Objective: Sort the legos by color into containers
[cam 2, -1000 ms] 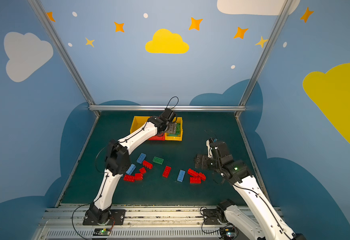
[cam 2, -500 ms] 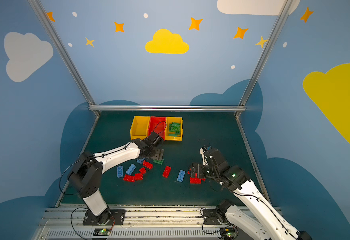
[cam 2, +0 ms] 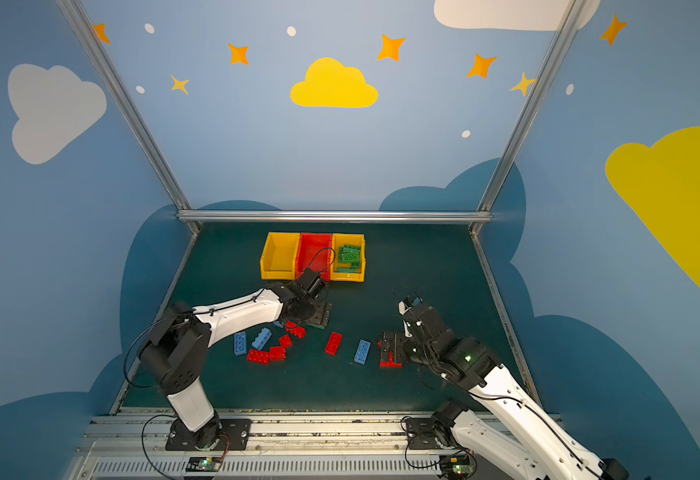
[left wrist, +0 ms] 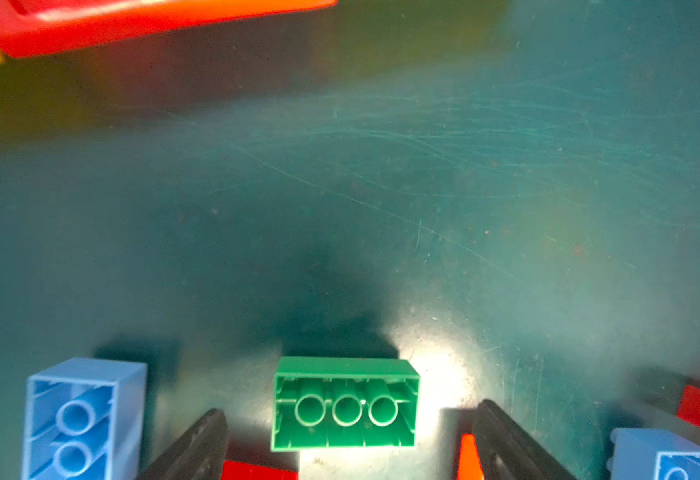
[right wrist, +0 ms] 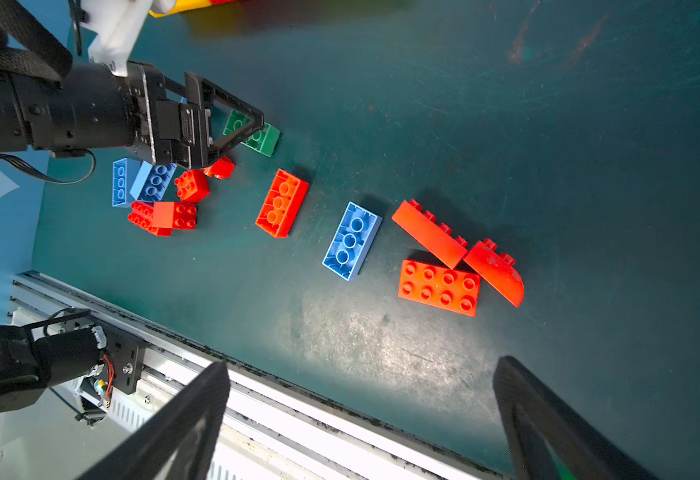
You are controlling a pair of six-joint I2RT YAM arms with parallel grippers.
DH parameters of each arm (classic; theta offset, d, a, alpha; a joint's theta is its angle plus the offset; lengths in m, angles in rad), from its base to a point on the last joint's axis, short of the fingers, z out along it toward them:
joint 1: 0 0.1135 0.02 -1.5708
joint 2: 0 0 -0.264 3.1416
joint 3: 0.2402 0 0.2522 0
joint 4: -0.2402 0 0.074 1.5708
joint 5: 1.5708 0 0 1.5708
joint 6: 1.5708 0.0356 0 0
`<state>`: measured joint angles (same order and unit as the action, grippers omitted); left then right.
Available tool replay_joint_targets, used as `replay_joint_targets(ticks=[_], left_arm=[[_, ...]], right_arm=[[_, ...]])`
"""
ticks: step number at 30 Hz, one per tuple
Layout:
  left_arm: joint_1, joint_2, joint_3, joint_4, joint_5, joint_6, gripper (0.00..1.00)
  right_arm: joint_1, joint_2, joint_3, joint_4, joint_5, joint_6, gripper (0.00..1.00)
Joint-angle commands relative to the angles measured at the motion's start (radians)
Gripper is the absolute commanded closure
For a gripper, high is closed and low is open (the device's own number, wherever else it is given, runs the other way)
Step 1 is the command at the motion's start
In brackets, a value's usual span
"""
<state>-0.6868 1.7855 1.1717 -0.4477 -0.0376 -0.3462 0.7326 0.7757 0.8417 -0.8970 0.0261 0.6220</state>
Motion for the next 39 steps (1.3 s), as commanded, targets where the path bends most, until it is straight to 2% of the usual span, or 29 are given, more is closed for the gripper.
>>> replay_joint_targets(ticks=[1, 12, 22, 28, 33, 39], left_arm=[[-0.002, 0.034, -0.007, 0.005, 0.010, 0.017, 0.10], [-0.005, 0.074, -0.023, 0.015, 0.018, 0.017, 0.18], [-0.007, 0.101, -0.008, 0.000, -0.002, 0.019, 0.37], [-0.005, 0.114, 0.032, -0.030, -0.010, 0.033, 0.41], [-0.007, 0.113, 0.108, -0.086, -0.015, 0.042, 0.41], [-0.007, 0.160, 0.317, -0.172, -0.050, 0.073, 0.41]], right_arm=[[0.008, 0.001, -0.007, -0.015, 0.023, 0.012, 0.03], [0.013, 0.002, -0.022, -0.009, 0.029, 0.019, 0.03], [0.013, 0.011, -0.015, -0.006, 0.032, 0.012, 0.03], [0.013, 0.017, -0.013, 0.000, 0.036, 0.008, 0.03], [0.013, 0.027, -0.001, 0.004, 0.038, 0.002, 0.03], [0.013, 0.021, 0.016, 0.003, 0.059, -0.007, 0.03]])
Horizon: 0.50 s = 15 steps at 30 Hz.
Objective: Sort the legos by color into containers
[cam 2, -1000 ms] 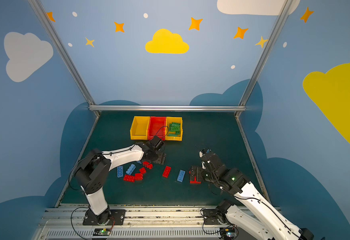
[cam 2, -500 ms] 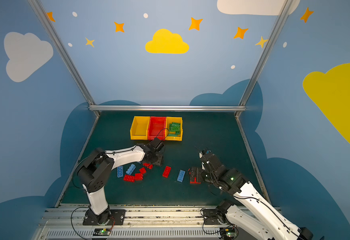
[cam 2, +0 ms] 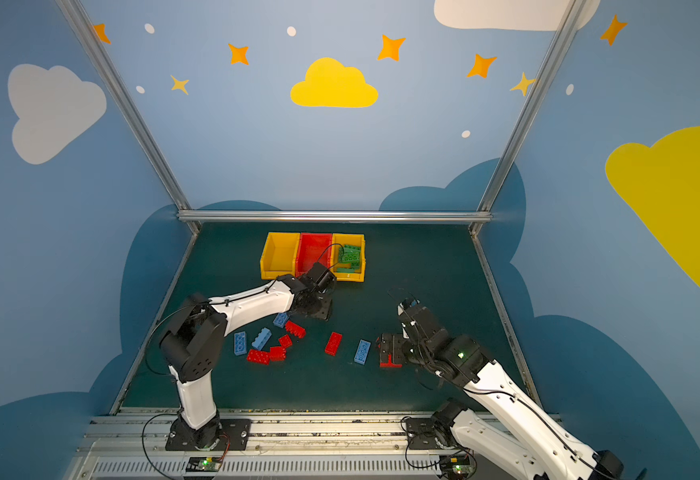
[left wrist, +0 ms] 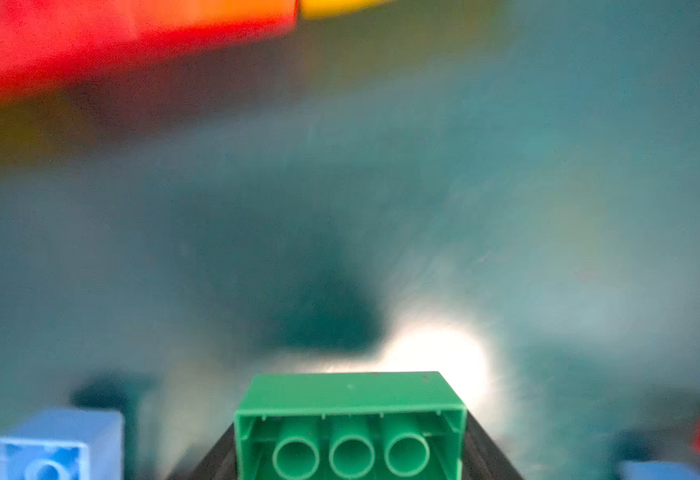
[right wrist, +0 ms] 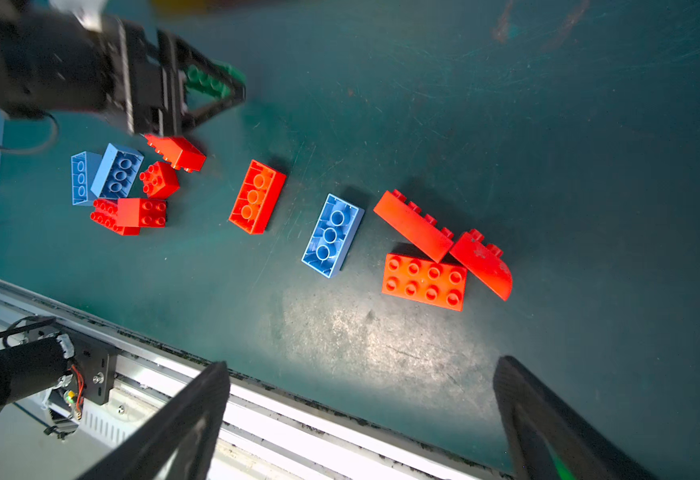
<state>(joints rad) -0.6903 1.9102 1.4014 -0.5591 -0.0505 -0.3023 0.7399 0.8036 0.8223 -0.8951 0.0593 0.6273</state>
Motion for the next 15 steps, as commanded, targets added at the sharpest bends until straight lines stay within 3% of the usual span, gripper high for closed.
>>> replay_joint_targets(ticks=[1, 15], left_arm=[[-0.001, 0.053, 0.129, -0.073, -0.045, 0.036, 0.42], [0.074, 0.534, 1.010, -0.345, -0.058, 0.102, 0.41]], right_arm=[[0.006, -0.008, 0.037, -0.001, 0.029, -0.014, 0.03], [-0.014, 0.018, 0.072, -0.001, 0.070, -0.056, 0.03]])
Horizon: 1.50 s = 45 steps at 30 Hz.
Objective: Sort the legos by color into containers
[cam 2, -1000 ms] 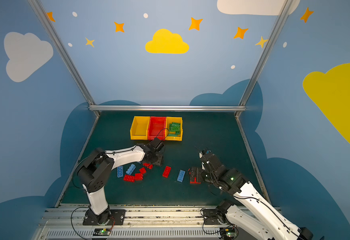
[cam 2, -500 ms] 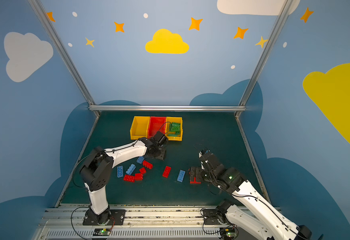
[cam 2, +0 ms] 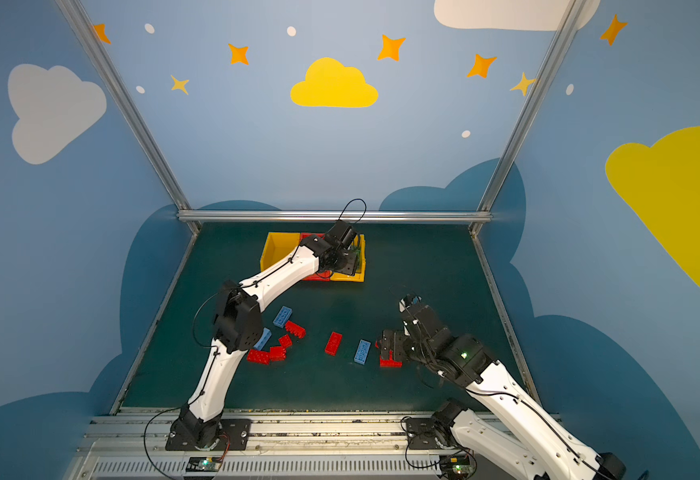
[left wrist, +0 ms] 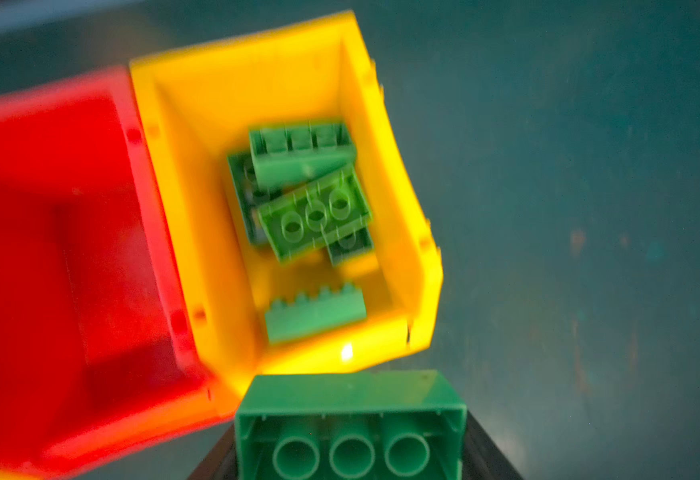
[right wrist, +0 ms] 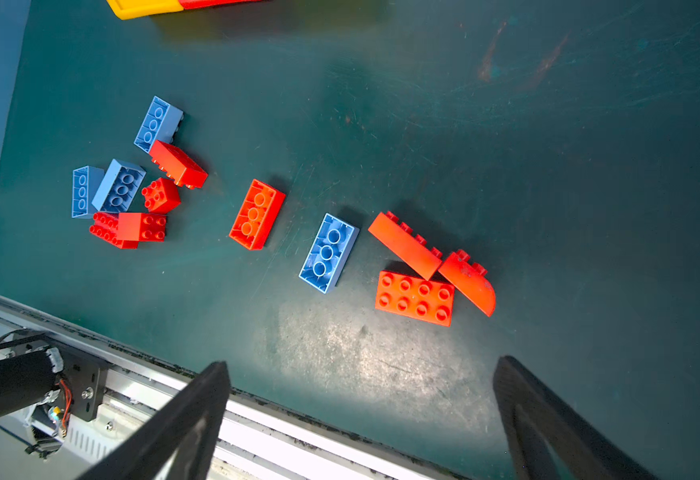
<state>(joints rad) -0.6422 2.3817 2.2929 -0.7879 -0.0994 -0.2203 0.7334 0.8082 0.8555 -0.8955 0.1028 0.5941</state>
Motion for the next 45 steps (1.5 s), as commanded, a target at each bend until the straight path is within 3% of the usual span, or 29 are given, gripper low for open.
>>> replay_joint_targets(ticks=[1, 4, 8, 12, 16, 25, 28, 36, 41, 45], left_arm=[[0.034, 0.105, 0.191, -0.138, -0.009, 0.017, 0.41], [0.048, 0.193, 0.332, -0.153, -0.010, 0.019, 0.41], [0.059, 0.214, 0.328, -0.073, -0.005, 0.030, 0.38], [0.071, 0.221, 0.324, -0.030, 0.022, 0.028, 0.21], [0.071, 0.211, 0.326, -0.004, 0.050, 0.031, 0.11], [0.068, 0.080, 0.277, -0.049, 0.140, 0.019, 0.09], [0.060, -0.034, 0.114, -0.053, 0.099, 0.016, 0.09], [0.052, -0.533, -0.702, 0.201, -0.054, -0.050, 0.08], [0.056, -0.720, -1.038, 0.231, -0.146, -0.099, 0.09], [0.073, -0.813, -1.236, 0.297, -0.137, -0.139, 0.10]], right_arm=[[-0.013, 0.022, 0.045, -0.002, 0.031, -0.028, 0.03], [-0.032, 0.048, 0.067, -0.006, 0.033, -0.046, 0.03], [-0.059, 0.070, 0.079, -0.005, 0.029, -0.054, 0.03], [-0.091, 0.096, 0.084, 0.009, 0.003, -0.063, 0.03], [-0.111, 0.123, 0.095, 0.021, -0.015, -0.069, 0.03], [-0.117, 0.129, 0.110, 0.028, -0.043, -0.062, 0.03], [-0.115, 0.123, 0.112, 0.027, -0.065, -0.062, 0.03], [-0.092, 0.085, 0.078, 0.049, -0.110, -0.046, 0.03], [-0.062, 0.088, 0.057, 0.074, -0.130, -0.036, 0.03], [-0.031, 0.107, 0.045, 0.104, -0.148, -0.023, 0.03]])
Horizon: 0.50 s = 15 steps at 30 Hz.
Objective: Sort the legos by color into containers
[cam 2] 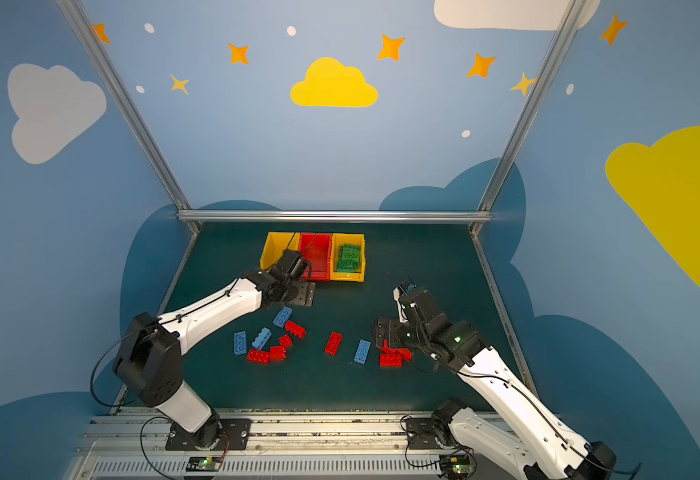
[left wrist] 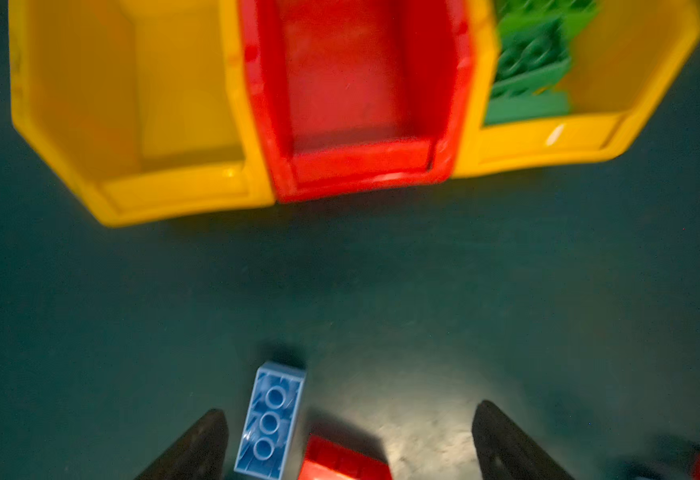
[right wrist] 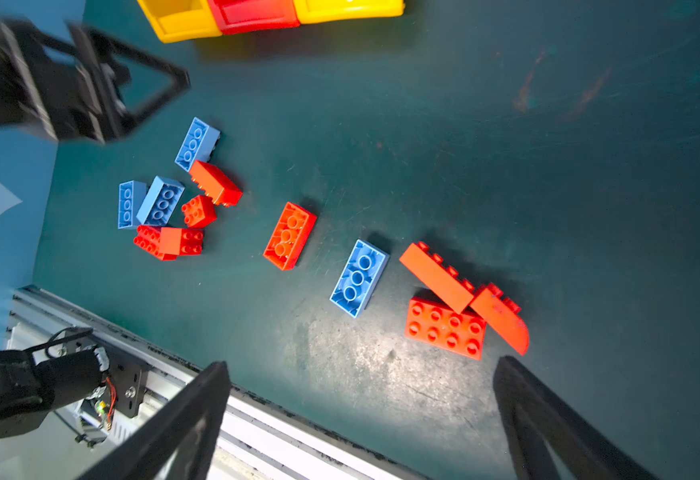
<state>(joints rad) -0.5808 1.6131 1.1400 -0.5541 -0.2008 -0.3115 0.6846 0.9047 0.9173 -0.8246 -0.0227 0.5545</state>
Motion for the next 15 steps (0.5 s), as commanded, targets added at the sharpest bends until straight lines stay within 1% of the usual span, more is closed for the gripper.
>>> replay_joint_targets(ticks=[1, 6, 15], left_arm=[[0.019, -0.056, -0.118, 0.086, -0.028, -0.055, 0.10], [0.038, -0.053, -0.180, 0.143, -0.009, -0.046, 0.11], [0.109, 0.008, -0.216, 0.210, 0.056, -0.030, 0.15]], right_arm=[[0.025, 0.016, -0.017, 0.040, -0.025, 0.019, 0.03], [0.073, 0.040, -0.006, 0.035, -0.011, 0.031, 0.03], [0.131, 0.026, 0.002, 0.005, 0.056, 0.067, 0.03]])
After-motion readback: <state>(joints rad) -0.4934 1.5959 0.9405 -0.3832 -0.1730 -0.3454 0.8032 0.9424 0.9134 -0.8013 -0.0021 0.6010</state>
